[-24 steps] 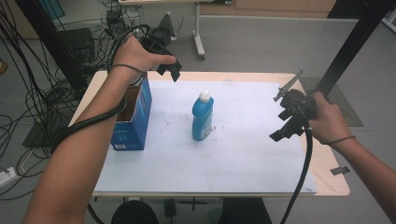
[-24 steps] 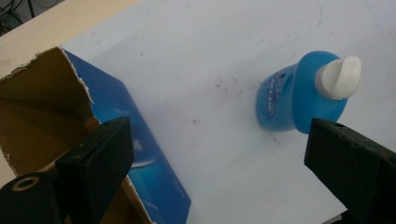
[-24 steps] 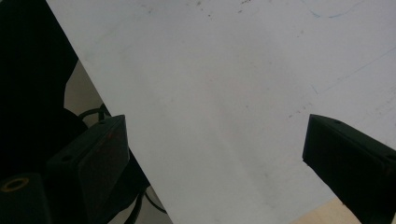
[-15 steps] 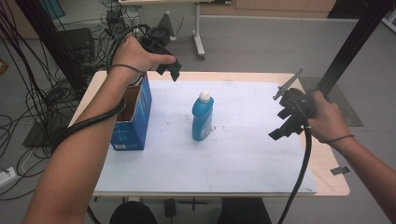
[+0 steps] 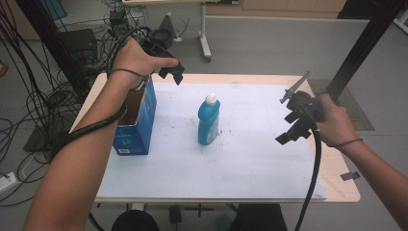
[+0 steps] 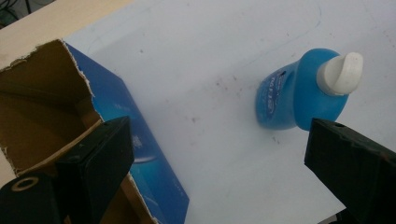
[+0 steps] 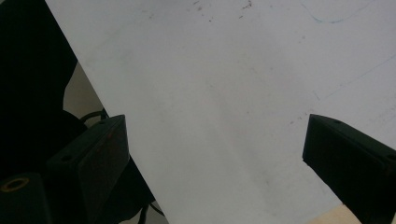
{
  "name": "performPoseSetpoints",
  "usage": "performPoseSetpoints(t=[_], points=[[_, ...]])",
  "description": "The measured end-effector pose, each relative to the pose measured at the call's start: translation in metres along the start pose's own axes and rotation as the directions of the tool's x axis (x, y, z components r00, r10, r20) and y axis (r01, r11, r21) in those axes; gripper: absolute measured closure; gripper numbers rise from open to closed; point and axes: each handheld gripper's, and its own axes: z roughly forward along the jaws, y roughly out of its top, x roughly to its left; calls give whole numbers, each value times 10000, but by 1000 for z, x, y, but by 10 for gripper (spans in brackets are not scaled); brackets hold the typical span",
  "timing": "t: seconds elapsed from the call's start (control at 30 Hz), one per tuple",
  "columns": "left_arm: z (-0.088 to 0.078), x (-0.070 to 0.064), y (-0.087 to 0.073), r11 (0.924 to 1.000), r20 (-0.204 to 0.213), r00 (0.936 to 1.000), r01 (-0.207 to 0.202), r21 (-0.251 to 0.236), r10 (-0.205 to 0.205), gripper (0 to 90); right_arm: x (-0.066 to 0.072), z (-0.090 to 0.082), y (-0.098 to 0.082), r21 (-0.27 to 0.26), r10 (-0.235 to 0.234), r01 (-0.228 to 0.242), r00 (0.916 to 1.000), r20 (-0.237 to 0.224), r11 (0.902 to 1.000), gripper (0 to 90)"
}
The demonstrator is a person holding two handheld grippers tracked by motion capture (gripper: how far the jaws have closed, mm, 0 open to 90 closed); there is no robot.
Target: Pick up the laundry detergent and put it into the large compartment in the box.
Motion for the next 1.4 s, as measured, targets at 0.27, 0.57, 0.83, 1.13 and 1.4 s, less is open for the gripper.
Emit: performPoseSetpoints(t=[0.27,0.57,0.83,1.13,1.4], points=[[-5,-2,0,10000,-3,10000,-33,-86,33,87,-1,-2,-1,-95,34,-34,10000,-4,9999,74],[-12,-8,2,9998,60,9999,-97,-199,98,89,-2,0,-2,-6,-25,25,10000,23,10000,75],[-21,-21,3,9987,423,9984,-351,-357,366,89,-1,1,-3,70,1,-1,10000,-11,10000,75],[-28,-39,10,9960,402,9963,-739,-507,760,89,-1,0,-3,1,-61,61,10000,-22,10000,75],[-29,-55,15,9923,621,9918,-1078,-608,1116,88,0,-1,-4,1,-113,113,9999,14,9999,75]])
